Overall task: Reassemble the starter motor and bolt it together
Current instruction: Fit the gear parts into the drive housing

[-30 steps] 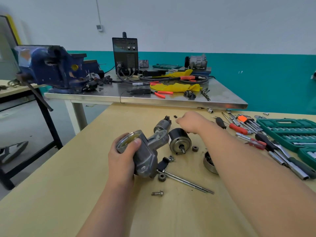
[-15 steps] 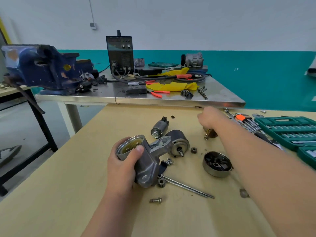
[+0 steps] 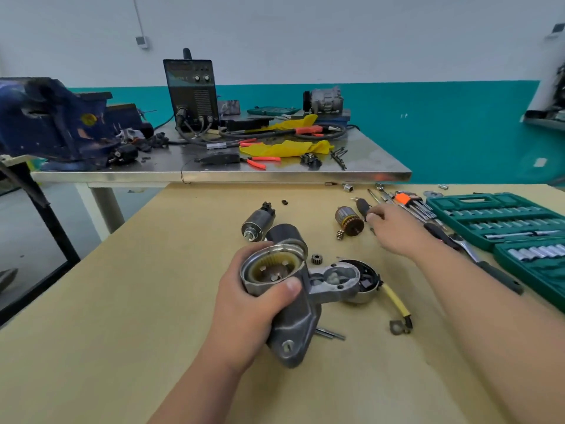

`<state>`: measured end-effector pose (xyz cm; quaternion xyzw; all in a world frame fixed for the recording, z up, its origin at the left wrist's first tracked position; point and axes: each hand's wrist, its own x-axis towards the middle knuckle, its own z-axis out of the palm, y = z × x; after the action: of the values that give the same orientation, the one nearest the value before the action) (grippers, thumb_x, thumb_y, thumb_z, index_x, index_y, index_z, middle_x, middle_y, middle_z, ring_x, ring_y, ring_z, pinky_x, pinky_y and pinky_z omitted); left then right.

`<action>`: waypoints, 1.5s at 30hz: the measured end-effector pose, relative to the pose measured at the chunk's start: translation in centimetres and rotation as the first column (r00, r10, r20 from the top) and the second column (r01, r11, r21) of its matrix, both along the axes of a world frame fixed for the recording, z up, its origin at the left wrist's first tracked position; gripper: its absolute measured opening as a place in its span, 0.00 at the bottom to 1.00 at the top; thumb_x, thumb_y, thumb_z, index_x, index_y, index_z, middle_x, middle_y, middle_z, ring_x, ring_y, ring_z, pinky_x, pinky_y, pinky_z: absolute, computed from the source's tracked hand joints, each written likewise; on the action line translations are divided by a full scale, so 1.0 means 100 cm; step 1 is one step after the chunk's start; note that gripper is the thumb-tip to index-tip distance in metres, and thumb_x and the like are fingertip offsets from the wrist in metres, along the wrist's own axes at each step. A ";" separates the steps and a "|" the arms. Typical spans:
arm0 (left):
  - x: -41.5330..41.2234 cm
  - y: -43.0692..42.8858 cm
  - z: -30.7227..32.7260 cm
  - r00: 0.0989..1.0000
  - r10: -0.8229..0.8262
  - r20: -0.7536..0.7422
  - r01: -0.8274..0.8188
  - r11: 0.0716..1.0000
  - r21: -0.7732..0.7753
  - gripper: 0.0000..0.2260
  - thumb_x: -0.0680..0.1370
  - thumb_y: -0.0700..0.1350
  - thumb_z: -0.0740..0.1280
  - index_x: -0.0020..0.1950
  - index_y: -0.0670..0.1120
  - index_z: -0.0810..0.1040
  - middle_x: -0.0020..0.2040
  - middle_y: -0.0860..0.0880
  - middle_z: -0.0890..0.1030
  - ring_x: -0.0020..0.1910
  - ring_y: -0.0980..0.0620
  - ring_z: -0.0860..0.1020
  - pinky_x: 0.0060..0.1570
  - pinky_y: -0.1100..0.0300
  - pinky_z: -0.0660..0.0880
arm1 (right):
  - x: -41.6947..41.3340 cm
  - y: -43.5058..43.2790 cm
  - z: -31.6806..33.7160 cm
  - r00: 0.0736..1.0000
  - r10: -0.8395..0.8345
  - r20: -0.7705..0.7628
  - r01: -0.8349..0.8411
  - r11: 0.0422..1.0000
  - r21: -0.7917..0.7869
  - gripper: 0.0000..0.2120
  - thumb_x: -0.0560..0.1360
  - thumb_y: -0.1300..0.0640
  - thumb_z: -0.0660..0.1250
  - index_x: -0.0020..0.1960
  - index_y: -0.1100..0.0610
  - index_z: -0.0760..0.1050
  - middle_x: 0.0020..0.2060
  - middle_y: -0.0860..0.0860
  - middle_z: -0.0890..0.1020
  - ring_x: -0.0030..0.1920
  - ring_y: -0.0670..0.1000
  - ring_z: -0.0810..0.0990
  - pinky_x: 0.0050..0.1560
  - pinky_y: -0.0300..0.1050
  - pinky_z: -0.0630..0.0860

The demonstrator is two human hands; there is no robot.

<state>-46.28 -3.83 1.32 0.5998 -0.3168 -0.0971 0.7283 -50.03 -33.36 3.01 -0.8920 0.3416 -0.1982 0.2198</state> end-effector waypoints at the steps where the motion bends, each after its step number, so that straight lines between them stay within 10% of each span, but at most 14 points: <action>1: -0.005 -0.001 0.000 1.000 -0.010 0.016 0.009 1.000 0.011 0.26 0.57 0.55 0.73 0.55 0.55 0.79 0.48 0.54 0.85 0.46 0.56 0.83 0.41 0.67 0.77 | -0.005 0.010 0.002 0.997 0.075 -0.007 -0.074 0.997 0.011 0.16 0.81 0.51 0.57 0.66 0.53 0.74 0.60 0.52 0.79 0.53 0.51 0.75 0.49 0.44 0.68; 6: -0.031 -0.010 -0.002 0.995 -0.056 0.086 0.047 0.993 0.107 0.24 0.57 0.56 0.74 0.52 0.64 0.77 0.50 0.57 0.84 0.49 0.57 0.83 0.45 0.66 0.77 | -0.030 0.046 -0.006 0.967 0.251 -0.041 -0.249 0.967 0.050 0.16 0.81 0.46 0.57 0.65 0.47 0.73 0.58 0.44 0.77 0.52 0.44 0.73 0.47 0.41 0.68; 21: -0.044 -0.022 -0.001 0.952 -0.132 0.276 0.056 0.962 0.267 0.31 0.60 0.58 0.76 0.61 0.62 0.71 0.54 0.60 0.81 0.56 0.60 0.79 0.53 0.68 0.75 | -0.020 0.036 -0.003 0.994 0.103 0.038 -0.106 0.989 0.105 0.14 0.81 0.56 0.59 0.65 0.52 0.75 0.60 0.50 0.79 0.53 0.48 0.77 0.49 0.41 0.70; 31: -0.053 -0.023 0.003 0.969 -0.142 0.204 0.088 0.964 0.250 0.29 0.59 0.56 0.76 0.58 0.64 0.69 0.53 0.66 0.79 0.54 0.66 0.78 0.51 0.75 0.71 | -0.006 0.048 -0.007 0.979 0.205 0.013 -0.205 0.972 0.115 0.13 0.79 0.51 0.63 0.62 0.50 0.75 0.48 0.44 0.77 0.49 0.45 0.78 0.48 0.43 0.71; 45: -0.058 -0.024 0.001 0.973 -0.160 0.167 0.119 0.966 0.231 0.29 0.60 0.56 0.76 0.57 0.66 0.69 0.54 0.69 0.77 0.55 0.69 0.77 0.50 0.77 0.71 | -0.024 0.043 -0.020 0.983 0.175 -0.054 -0.168 0.980 0.105 0.15 0.79 0.53 0.63 0.65 0.52 0.74 0.58 0.49 0.79 0.53 0.46 0.76 0.51 0.40 0.71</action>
<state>-52.07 -6.25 1.41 0.6590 -0.4117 -0.1268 0.6165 -52.42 -29.06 1.05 -0.9118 0.2795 -0.1330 0.2696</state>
